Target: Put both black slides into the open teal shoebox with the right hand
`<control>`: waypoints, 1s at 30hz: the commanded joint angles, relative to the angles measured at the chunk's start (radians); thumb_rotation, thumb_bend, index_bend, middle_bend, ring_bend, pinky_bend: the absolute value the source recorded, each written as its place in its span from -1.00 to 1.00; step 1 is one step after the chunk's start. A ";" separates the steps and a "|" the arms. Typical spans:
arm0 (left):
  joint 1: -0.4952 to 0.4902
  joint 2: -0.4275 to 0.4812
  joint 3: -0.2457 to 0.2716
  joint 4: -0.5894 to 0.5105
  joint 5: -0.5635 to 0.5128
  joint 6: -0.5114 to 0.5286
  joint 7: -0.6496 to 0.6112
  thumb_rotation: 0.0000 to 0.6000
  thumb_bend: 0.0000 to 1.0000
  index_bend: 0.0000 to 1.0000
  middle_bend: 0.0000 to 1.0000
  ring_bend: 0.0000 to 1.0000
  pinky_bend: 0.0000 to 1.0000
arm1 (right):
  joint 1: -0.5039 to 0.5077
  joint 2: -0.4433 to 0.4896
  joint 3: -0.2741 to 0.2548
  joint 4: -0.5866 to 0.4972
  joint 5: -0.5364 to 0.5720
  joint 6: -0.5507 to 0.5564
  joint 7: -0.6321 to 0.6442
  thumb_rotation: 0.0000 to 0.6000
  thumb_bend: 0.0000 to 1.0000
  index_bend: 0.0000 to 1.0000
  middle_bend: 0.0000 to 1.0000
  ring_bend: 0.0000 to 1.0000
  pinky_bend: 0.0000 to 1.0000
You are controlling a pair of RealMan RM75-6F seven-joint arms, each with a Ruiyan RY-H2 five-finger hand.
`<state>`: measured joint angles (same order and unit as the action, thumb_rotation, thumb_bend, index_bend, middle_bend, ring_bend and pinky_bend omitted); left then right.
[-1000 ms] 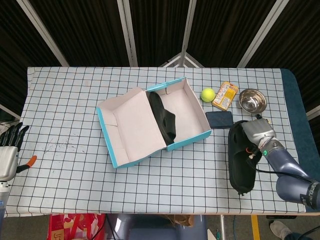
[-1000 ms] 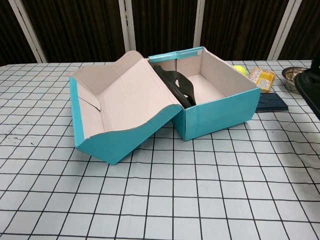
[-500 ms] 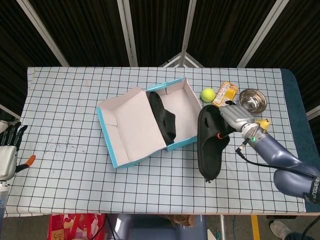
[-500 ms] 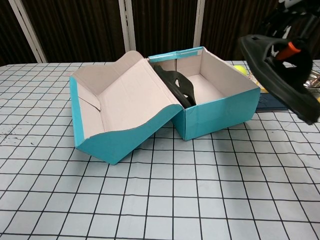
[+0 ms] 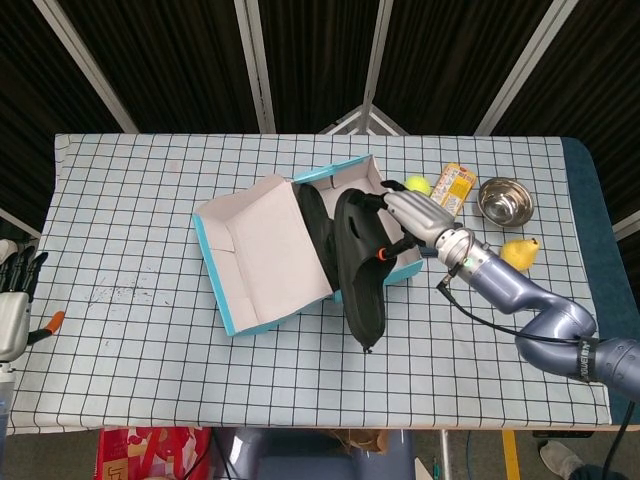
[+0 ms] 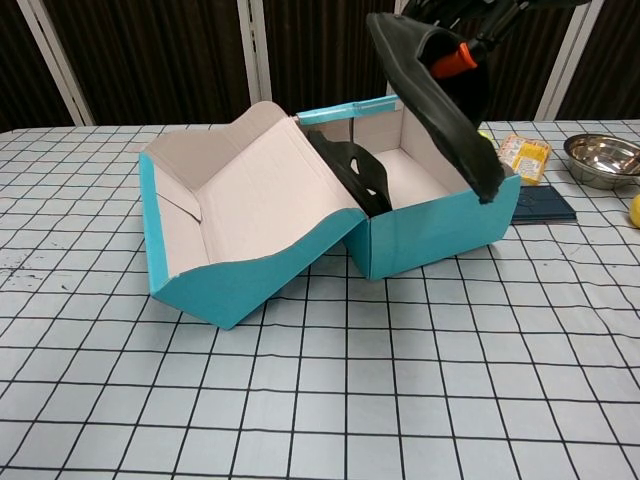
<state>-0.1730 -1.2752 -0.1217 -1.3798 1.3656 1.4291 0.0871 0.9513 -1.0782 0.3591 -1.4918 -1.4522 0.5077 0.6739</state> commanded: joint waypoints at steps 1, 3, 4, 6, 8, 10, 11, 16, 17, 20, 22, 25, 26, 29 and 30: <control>-0.003 -0.010 0.000 0.001 -0.010 -0.008 0.026 1.00 -0.28 -0.83 -1.00 -1.00 -0.79 | 0.040 -0.126 -0.072 0.218 -0.252 0.155 0.350 1.00 -0.29 -0.16 -0.09 -0.37 -1.00; -0.005 -0.016 0.000 0.000 -0.015 -0.012 0.042 1.00 -0.28 -0.83 -1.00 -1.00 -0.79 | 0.078 -0.162 -0.122 0.322 -0.319 0.205 0.474 1.00 -0.29 -0.16 -0.09 -0.37 -1.00; -0.006 -0.018 0.000 0.000 -0.017 -0.014 0.047 1.00 -0.28 -0.83 -1.00 -1.00 -0.79 | 0.091 -0.176 -0.137 0.359 -0.337 0.220 0.513 1.00 -0.29 -0.15 -0.09 -0.37 -1.00; -0.009 -0.025 -0.001 0.002 -0.024 -0.021 0.060 1.00 -0.28 -0.83 -1.00 -1.00 -0.79 | 0.123 -0.215 -0.176 0.458 -0.370 0.249 0.609 1.00 -0.29 -0.15 -0.09 -0.37 -1.00; -0.011 -0.032 -0.003 0.006 -0.034 -0.027 0.077 1.00 -0.28 -0.83 -1.00 -1.00 -0.79 | 0.156 -0.262 -0.221 0.573 -0.401 0.281 0.708 1.00 -0.28 -0.15 -0.09 -0.39 -1.00; -0.014 -0.039 -0.005 0.012 -0.046 -0.037 0.088 1.00 -0.28 -0.83 -1.00 -1.00 -0.79 | 0.182 -0.313 -0.264 0.688 -0.421 0.303 0.799 1.00 -0.28 -0.15 -0.09 -0.40 -1.00; -0.015 -0.041 -0.006 0.015 -0.050 -0.040 0.090 1.00 -0.28 -0.83 -1.00 -1.00 -0.79 | 0.193 -0.337 -0.285 0.740 -0.429 0.314 0.840 1.00 -0.28 -0.14 -0.09 -0.40 -1.00; -0.021 -0.055 -0.010 0.034 -0.069 -0.055 0.110 1.00 -0.28 -0.83 -1.00 -1.00 -0.79 | 0.227 -0.440 -0.366 0.961 -0.452 0.354 0.998 1.00 -0.28 -0.14 -0.09 -0.40 -1.00; -0.022 -0.057 -0.010 0.037 -0.073 -0.058 0.114 1.00 -0.28 -0.83 -1.00 -1.00 -0.79 | 0.231 -0.460 -0.380 1.000 -0.454 0.361 1.027 1.00 -0.28 -0.14 -0.09 -0.40 -1.00; -0.027 -0.068 -0.013 0.050 -0.084 -0.068 0.127 1.00 -0.28 -0.83 -1.00 -1.00 -0.79 | 0.239 -0.514 -0.412 1.102 -0.455 0.381 1.099 1.00 -0.27 -0.14 -0.09 -0.40 -1.00; -0.029 -0.073 -0.014 0.057 -0.091 -0.073 0.134 1.00 -0.28 -0.83 -1.00 -1.00 -0.79 | 0.243 -0.543 -0.428 1.154 -0.452 0.390 1.130 1.00 -0.27 -0.13 -0.09 -0.40 -1.00; -0.031 -0.078 -0.016 0.069 -0.101 -0.080 0.141 1.00 -0.28 -0.83 -1.00 -1.00 -0.79 | 0.251 -0.582 -0.448 1.213 -0.446 0.390 1.163 1.00 -0.27 -0.13 -0.09 -0.42 -1.00; -0.031 -0.079 -0.017 0.073 -0.104 -0.082 0.144 1.00 -0.28 -0.83 -1.00 -1.00 -0.79 | 0.254 -0.594 -0.452 1.230 -0.443 0.385 1.169 1.00 -0.27 -0.13 -0.09 -0.42 -1.00; -0.031 -0.082 -0.019 0.082 -0.113 -0.086 0.148 1.00 -0.29 -0.83 -1.00 -1.00 -0.79 | 0.259 -0.624 -0.464 1.269 -0.432 0.367 1.186 1.00 -0.28 -0.13 -0.09 -0.43 -1.00; -0.031 -0.083 -0.020 0.085 -0.116 -0.087 0.149 1.00 -0.29 -0.83 -1.00 -1.00 -0.79 | 0.260 -0.633 -0.468 1.280 -0.428 0.361 1.190 1.00 -0.28 -0.13 -0.09 -0.43 -1.00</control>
<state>-0.2041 -1.3573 -0.1411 -1.2953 1.2504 1.3426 0.2357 1.2059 -1.6982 -0.0998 -0.2253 -1.8870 0.8775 1.8541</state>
